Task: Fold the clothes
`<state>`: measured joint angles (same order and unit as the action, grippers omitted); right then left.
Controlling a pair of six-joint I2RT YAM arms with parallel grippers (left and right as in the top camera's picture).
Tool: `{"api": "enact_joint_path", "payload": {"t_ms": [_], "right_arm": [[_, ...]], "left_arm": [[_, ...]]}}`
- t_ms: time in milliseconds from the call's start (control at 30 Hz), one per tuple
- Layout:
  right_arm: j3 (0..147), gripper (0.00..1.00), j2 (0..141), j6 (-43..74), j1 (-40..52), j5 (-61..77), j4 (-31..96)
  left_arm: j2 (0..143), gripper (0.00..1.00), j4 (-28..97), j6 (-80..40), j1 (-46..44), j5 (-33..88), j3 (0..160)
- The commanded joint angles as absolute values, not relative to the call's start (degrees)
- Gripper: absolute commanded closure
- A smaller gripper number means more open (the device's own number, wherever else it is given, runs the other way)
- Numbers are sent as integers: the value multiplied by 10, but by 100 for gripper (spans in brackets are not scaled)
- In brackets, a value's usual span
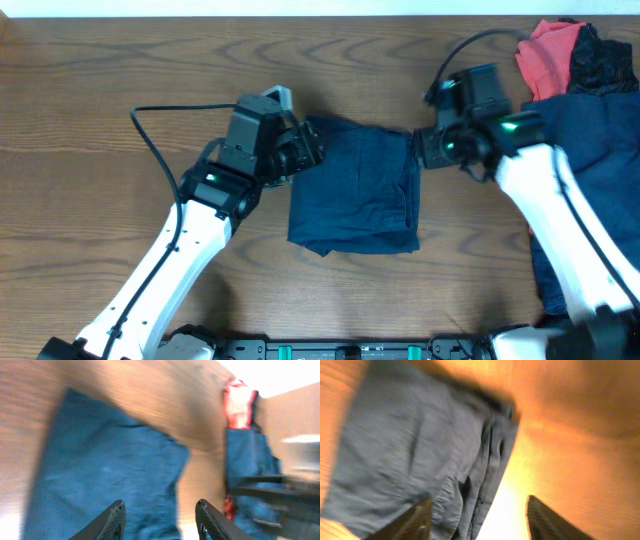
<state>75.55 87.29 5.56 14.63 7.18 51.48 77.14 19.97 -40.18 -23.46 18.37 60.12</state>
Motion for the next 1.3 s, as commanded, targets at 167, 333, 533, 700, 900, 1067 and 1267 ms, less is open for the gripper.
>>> {"api": "enact_joint_path", "payload": {"t_ms": [167,333,533,700,900,1067,1267], "right_arm": [[720,35,882,79,170,171,599],[642,34,910,109,196,171,558],[560,53,951,125,224,180,472],[530,99,982,144,227,168,463],[531,99,981,150,225,165,572],[531,99,981,161,220,132,566],[531,99,981,200,220,86,575]], "left_arm": [[780,51,258,-365,-218,98,601],[806,51,270,-358,-218,98,601],[858,51,270,-356,-218,98,601],[895,51,270,-356,-218,98,601],[910,51,269,-356,-218,98,601],[910,51,183,-356,-218,115,601],[914,51,5,-284,-218,83,601]]}}
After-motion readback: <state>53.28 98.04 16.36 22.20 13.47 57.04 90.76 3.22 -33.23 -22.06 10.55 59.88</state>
